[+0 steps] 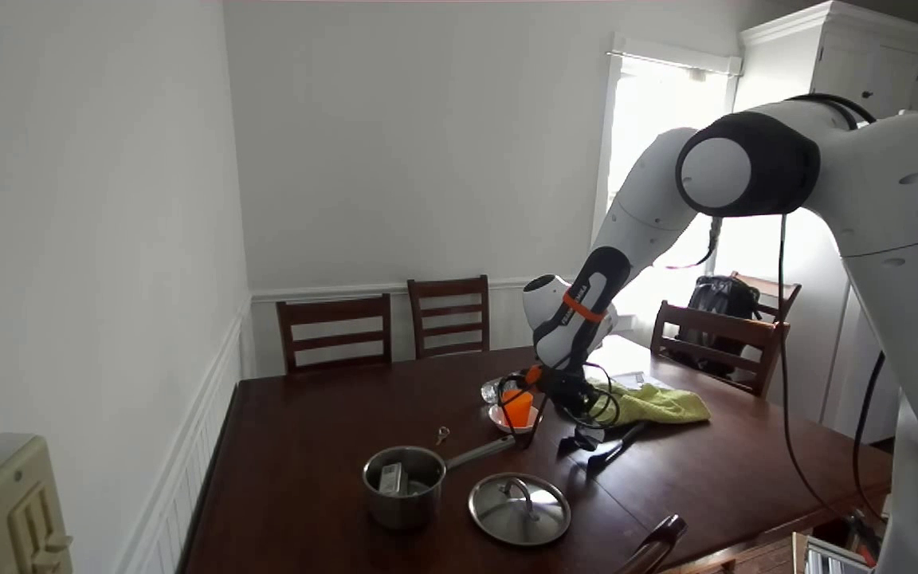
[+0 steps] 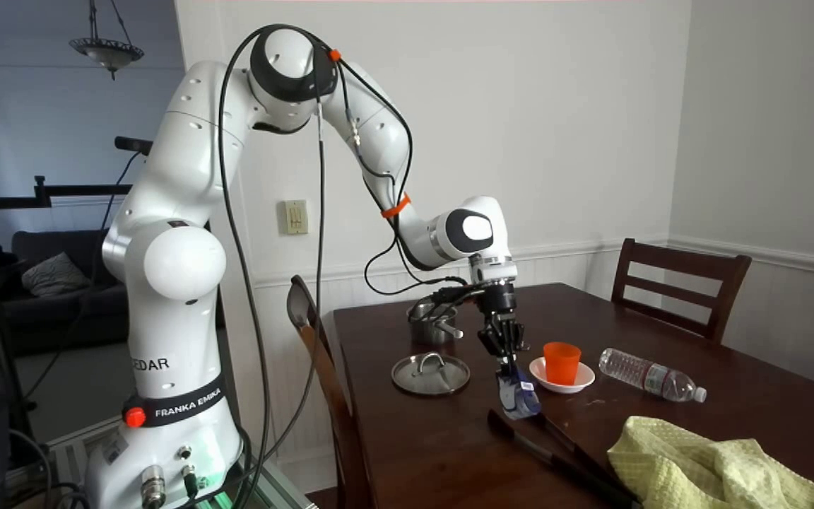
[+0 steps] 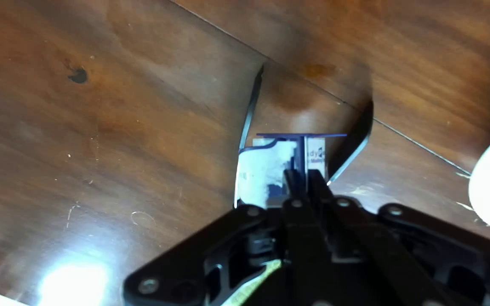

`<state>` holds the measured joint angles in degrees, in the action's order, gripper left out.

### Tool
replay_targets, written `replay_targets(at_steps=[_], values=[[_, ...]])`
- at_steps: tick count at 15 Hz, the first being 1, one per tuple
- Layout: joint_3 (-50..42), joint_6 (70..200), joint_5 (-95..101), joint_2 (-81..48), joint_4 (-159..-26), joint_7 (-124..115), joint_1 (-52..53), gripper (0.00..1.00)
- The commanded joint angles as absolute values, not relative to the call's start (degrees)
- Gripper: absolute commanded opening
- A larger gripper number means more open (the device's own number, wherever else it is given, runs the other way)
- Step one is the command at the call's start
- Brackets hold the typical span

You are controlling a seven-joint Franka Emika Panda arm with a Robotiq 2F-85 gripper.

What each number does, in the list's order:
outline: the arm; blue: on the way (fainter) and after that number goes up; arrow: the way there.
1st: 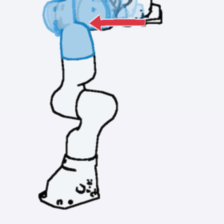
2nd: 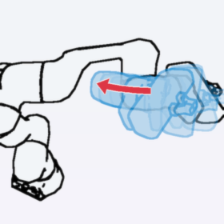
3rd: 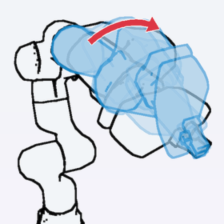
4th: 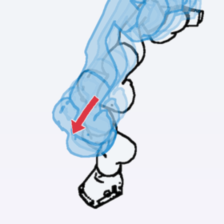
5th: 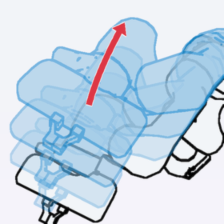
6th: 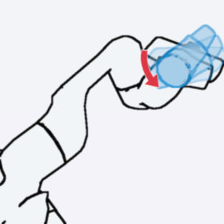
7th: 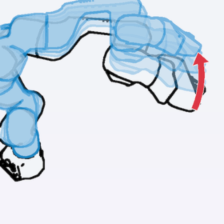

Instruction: Move the silver object from the pot to the table

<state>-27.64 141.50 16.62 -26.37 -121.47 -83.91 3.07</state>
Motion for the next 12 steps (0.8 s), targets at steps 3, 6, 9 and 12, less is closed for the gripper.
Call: replay_targets(at_steps=[3,6,9,12], values=[[-25.08,139.87,16.98,-27.53,-118.95,-84.98,0.91,0.38],[-23.07,139.14,15.24,-25.61,-119.23,-82.96,-0.30,0.59],[-21.14,141.10,14.46,-20.03,-121.47,-80.77,-0.80,0.80],[-17.90,142.46,13.78,-12.06,-124.77,-74.45,-0.98,0.98]])
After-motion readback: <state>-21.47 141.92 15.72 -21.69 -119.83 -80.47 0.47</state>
